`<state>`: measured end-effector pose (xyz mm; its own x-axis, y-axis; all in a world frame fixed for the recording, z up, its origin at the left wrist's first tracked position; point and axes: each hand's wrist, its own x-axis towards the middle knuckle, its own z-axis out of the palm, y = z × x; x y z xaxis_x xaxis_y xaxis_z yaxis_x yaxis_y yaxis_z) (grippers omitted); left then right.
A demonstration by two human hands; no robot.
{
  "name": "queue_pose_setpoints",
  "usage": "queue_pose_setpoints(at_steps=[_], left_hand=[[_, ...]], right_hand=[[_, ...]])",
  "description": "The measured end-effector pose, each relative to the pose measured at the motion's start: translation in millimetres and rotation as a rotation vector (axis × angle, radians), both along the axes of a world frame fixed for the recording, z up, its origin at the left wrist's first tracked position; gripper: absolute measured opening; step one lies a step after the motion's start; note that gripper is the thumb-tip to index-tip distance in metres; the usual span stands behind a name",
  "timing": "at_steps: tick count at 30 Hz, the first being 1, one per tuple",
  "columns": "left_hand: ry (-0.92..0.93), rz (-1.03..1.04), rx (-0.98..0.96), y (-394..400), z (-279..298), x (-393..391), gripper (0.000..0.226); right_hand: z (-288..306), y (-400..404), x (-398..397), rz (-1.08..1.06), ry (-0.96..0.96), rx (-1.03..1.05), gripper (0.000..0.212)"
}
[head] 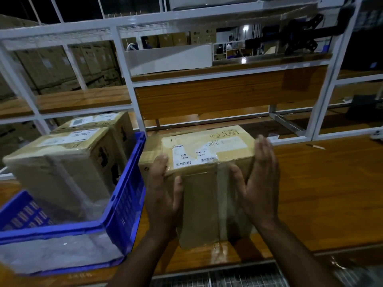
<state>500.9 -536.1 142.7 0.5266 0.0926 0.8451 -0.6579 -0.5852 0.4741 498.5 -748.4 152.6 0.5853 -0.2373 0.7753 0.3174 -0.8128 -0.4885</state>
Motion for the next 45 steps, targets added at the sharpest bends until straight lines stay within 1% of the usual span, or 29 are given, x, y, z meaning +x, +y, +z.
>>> queue_pose_setpoints(at_steps=[1,2,3,6,7,8,9,10,11,14,16,18,21,22,24,26,27,28,29,31,33,34,35,36,38,39,41,45], left_hand=[[0.041,-0.001,-0.045,2.3,-12.4,-5.2,0.054],[0.103,-0.004,-0.108,2.4,-22.6,-12.9,0.055],[0.2,-0.01,-0.181,2.9,-36.7,-17.8,0.055],[0.575,-0.079,-0.36,2.3,-76.2,-30.7,0.075],[0.703,-0.133,-0.441,2.8,-91.6,-30.6,0.075],[0.82,-0.195,-0.524,3.5,-108.6,-28.5,0.07],[0.9,-0.235,-0.567,4.8,-122.2,-26.9,0.064],[0.944,-0.25,-0.579,6.1,-132.5,-25.9,0.062],[0.961,-0.259,-0.58,9.4,-141.4,-24.1,0.062],[1.015,-0.323,-0.612,9.6,-144.0,-26.2,0.065],[1.042,-0.299,-0.633,7.8,-139.2,-32.1,0.064],[1.061,-0.258,-0.672,6.2,-133.6,-41.0,0.063],[1.064,-0.238,-0.672,6.2,-125.7,-55.0,0.061],[1.058,-0.228,-0.659,6.6,-124.1,-58.6,0.064],[1.001,-0.206,-0.616,6.8,-119.5,-64.9,0.081],[0.945,-0.193,-0.601,6.5,-112.4,-71.1,0.099],[0.926,-0.195,-0.61,6.1,-107.2,-75.1,0.099],[0.902,-0.187,-0.622,5.4,-100.7,-80.4,0.094],[0.871,-0.196,-0.634,4.9,-93.9,-87.0,0.088],[0.822,-0.2,-0.654,4.5,-79.1,-100.9,0.083],[0.72,-0.22,-0.683,7.2,-64.6,-113.8,0.074],[0.673,-0.243,-0.695,9.8,-55.6,-119.1,0.075],[0.65,-0.285,-0.691,11.5,-46.1,-123.4,0.08],[0.638,-0.324,-0.681,13.4,-38.9,-126.3,0.08],[0.587,-0.355,-0.643,14.9,-21.9,-130.7,0.061],[0.561,-0.364,-0.631,15.4,-13.0,-132.5,0.055],[0.522,-0.378,-0.588,18.7,-0.2,-132.2,0.061],[0.464,-0.426,-0.458,26.0,11.5,-132.5,0.071]], right_hand=[[-13.3,-3.3,-4.8,0.007,0.013,0.121,0.08],[-29.6,-6.7,-9.3,0.018,0.046,0.239,0.083],[-48.8,-10.3,-13.2,0.03,0.113,0.337,0.086],[-102.4,-19.6,-21.2,0.126,0.44,0.47,0.096],[-114.1,-22.9,-21.9,0.171,0.552,0.502,0.095],[-121.3,-25.8,-21.8,0.209,0.649,0.544,0.09],[-127.0,-28.9,-21.3,0.235,0.721,0.584,0.081],[-131.7,-32.1,-21.0,0.254,0.764,0.611,0.076],[-136.2,-35.2,-20.5,0.27,0.783,0.622,0.075],[-144.4,-40.5,-21.8,0.294,0.792,0.602,0.082],[-145.8,-40.3,-26.4,0.306,0.762,0.586,0.073],[-144.9,-39.1,-32.3,0.329,0.73,0.566,0.061],[-142.2,-37.4,-42.6,0.364,0.67,0.582,0.054],[-139.4,-37.1,-45.8,0.369,0.645,0.594,0.05],[-128.1,-35.4,-51.2,0.374,0.583,0.618,0.042],[-111.8,-32.7,-57.7,0.389,0.516,0.646,0.04],[-105.5,-31.8,-60.2,0.395,0.484,0.648,0.042],[-97.8,-30.4,-63.7,0.392,0.456,0.641,0.048],[-90.8,-28.8,-66.6,0.382,0.43,0.634,0.06],[-74.2,-25.0,-75.7,0.357,0.365,0.635,0.084],[-54.2,-20.5,-87.7,0.366,0.28,0.686,0.094],[-43.7,-18.1,-94.5,0.374,0.245,0.728,0.095],[-32.9,-15.5,-101.1,0.387,0.212,0.767,0.092],[-22.0,-13.2,-107.2,0.409,0.182,0.793,0.086],[-0.1,-8.6,-114.6,0.463,0.117,0.818,0.071],[9.1,-7.3,-115.4,0.472,0.085,0.822,0.068],[22.3,-5.9,-113.6,0.488,0.028,0.809,0.069],[23.9,-6.2,-111.3,0.425,0.022,0.644,0.058]])
